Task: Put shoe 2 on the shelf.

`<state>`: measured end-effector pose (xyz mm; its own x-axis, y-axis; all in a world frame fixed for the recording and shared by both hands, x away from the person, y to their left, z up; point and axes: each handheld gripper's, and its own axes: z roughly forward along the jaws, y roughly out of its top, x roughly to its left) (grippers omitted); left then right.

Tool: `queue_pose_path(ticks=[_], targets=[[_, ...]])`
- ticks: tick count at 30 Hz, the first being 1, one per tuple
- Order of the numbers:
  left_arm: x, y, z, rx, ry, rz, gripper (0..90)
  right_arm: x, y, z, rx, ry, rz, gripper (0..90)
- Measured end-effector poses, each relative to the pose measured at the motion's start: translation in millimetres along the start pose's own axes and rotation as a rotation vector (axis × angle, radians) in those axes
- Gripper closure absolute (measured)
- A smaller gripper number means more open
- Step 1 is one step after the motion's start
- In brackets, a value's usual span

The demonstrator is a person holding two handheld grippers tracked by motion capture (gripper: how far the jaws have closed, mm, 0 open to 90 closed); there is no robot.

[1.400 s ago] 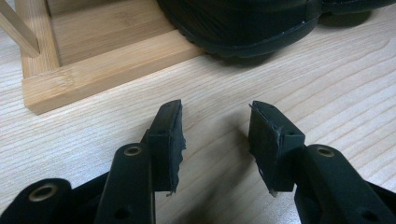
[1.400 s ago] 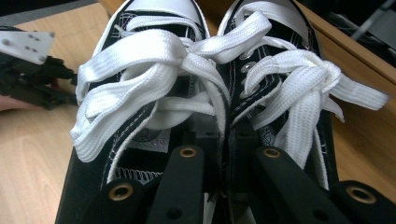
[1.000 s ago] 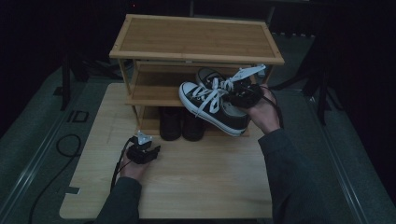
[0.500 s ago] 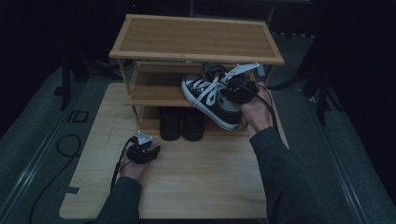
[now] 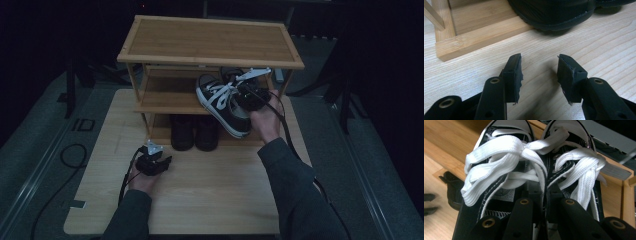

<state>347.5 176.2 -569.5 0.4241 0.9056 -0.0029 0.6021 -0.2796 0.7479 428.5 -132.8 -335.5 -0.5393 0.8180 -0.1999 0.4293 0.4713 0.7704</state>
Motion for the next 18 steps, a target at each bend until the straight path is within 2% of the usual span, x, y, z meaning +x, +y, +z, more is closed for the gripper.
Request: queue_pose_path(ticks=[7, 10, 13, 16, 18], targets=[[-0.3, 0.1, 0.1, 0.001, -0.002, 0.003, 54.8, 6.9, 2.0, 3.0, 0.002, -0.065, 0.055, 85.1], [-0.4, 0.1, 0.0, 0.002, -0.003, 0.003, 54.8, 8.5, 4.1, 4.1, 0.016, -0.087, 0.044, 82.0], [-1.0, 0.1, 0.1, 0.001, -0.006, 0.006, 54.3, 8.2, 8.3, 5.9, 0.038, -0.097, 0.005, 70.8], [-0.7, 0.1, 0.0, 0.002, -0.008, 0.008, 54.1, 5.6, 7.9, 4.0, 0.039, -0.082, -0.002, 62.6], [-0.8, 0.0, 0.0, 0.001, -0.008, 0.008, 54.1, 2.9, 8.7, 1.9, 0.038, -0.080, 0.001, 60.4]])
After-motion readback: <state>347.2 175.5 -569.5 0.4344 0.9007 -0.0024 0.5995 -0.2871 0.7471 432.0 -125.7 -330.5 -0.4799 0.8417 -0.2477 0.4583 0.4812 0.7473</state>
